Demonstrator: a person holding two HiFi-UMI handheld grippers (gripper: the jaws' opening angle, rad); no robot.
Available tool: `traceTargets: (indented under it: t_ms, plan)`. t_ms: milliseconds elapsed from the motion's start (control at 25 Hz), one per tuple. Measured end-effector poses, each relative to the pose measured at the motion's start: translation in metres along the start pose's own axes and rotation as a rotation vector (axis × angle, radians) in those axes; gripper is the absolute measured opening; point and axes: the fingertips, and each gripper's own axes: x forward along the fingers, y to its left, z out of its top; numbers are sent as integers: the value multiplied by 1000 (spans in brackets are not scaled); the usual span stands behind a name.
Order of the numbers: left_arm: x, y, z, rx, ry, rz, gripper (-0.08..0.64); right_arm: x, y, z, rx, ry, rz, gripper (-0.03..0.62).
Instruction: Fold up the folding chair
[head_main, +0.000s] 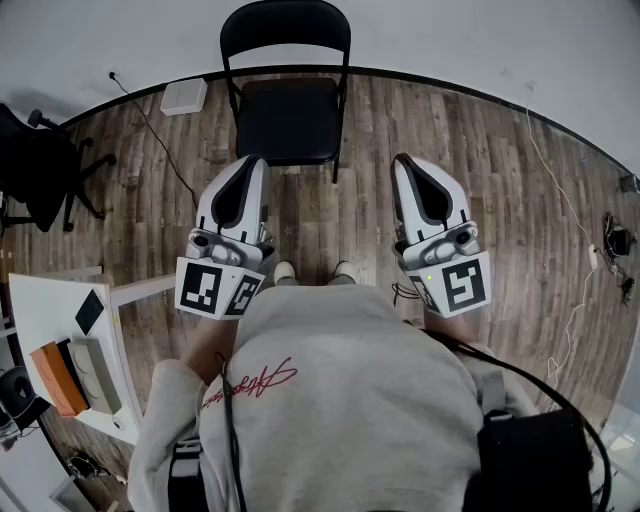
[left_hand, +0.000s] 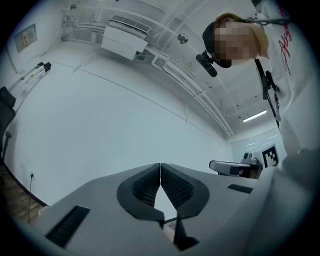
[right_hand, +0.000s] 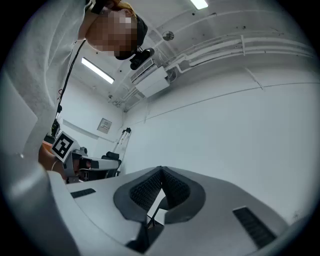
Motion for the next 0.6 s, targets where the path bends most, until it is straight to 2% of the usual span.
traceTargets:
  t_ms: [600]
  plan:
    - [-6, -4, 4, 4, -4, -4, 17, -5, 4, 12, 0, -48, -1, 14]
